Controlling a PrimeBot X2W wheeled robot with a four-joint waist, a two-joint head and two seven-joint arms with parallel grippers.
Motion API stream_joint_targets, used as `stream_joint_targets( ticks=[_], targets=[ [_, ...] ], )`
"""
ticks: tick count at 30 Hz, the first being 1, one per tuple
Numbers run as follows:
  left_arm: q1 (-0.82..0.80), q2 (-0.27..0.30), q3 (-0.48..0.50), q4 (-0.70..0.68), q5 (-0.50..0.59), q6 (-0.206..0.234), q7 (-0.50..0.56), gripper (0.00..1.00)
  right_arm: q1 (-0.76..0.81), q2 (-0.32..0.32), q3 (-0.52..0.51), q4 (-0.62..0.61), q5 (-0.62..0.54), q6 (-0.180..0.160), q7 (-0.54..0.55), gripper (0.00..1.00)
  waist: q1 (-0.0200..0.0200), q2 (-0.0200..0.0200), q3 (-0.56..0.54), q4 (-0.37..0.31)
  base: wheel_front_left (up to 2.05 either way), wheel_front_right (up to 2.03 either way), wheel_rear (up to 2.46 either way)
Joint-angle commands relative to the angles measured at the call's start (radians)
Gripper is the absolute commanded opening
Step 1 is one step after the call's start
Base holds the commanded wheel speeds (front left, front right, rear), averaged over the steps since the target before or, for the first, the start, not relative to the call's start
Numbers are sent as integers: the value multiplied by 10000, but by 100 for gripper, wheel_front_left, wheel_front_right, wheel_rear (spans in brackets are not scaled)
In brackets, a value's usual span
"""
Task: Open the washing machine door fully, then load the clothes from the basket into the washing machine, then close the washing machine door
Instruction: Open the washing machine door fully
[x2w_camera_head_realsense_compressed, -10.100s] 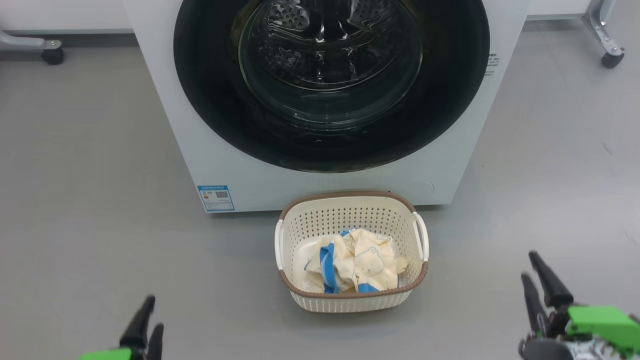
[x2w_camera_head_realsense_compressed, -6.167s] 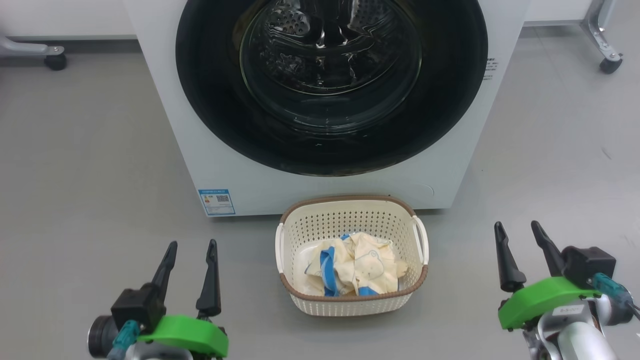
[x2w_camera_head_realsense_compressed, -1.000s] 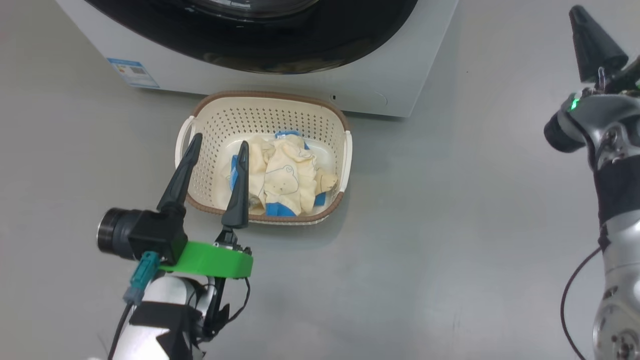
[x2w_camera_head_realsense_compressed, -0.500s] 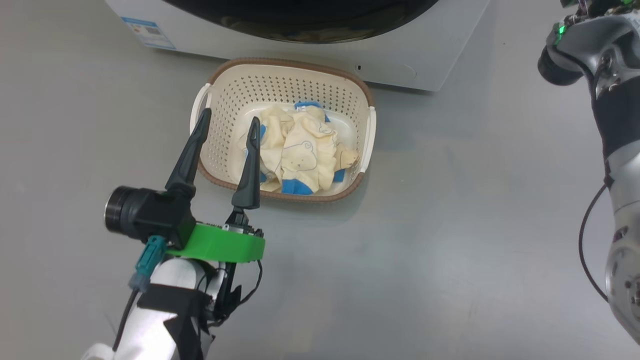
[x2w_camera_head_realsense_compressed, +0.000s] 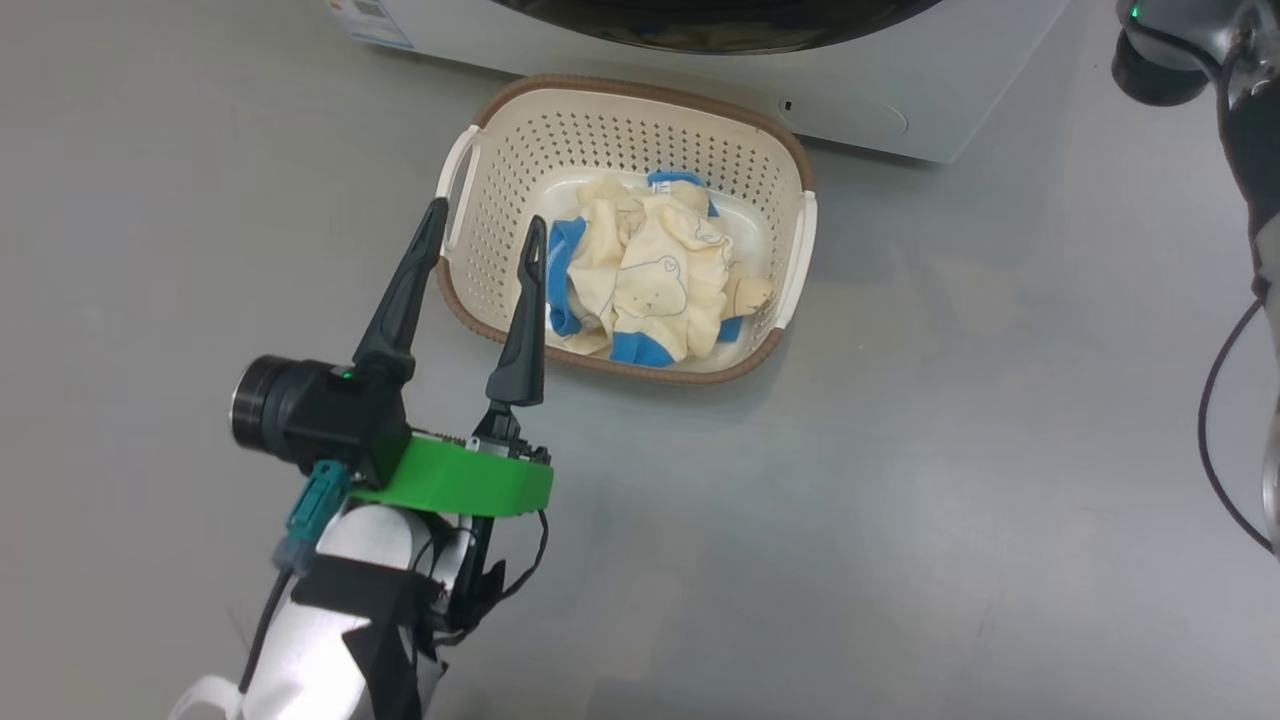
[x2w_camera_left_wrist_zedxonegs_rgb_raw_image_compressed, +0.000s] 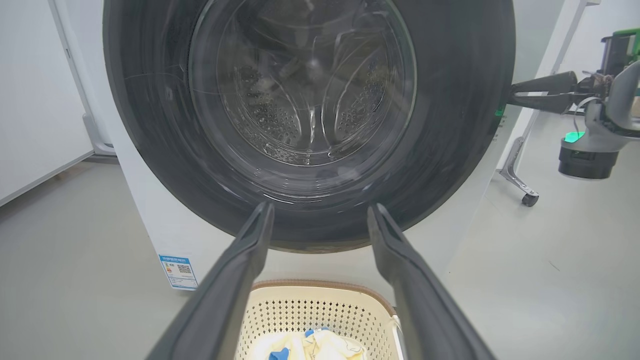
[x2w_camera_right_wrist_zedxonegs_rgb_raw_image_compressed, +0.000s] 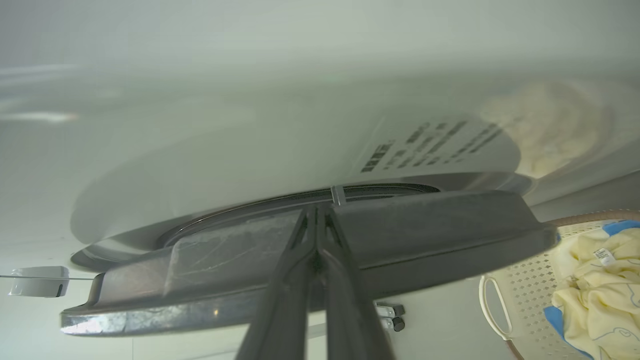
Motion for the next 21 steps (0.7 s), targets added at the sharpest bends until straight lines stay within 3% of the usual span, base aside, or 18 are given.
stream_joint_targets(
  ticks=[1,9,21],
  targets=[
    [-201,145,275,-379,-75,50,-67,100,-552,154,110,-231,-94,-27,-4,0,-1,0,9,42,0,0,0],
    [-261,145,111,-422,-173,165,-67,100,-953,151,358,311,-358,-27,242,0,-1,0,128,221,0,0,0],
    [-306,145,52,-415,-239,254,-67,100,-672,231,527,11,-352,-27,803,0,-1,0,152,221,0,0,0]
  ],
)
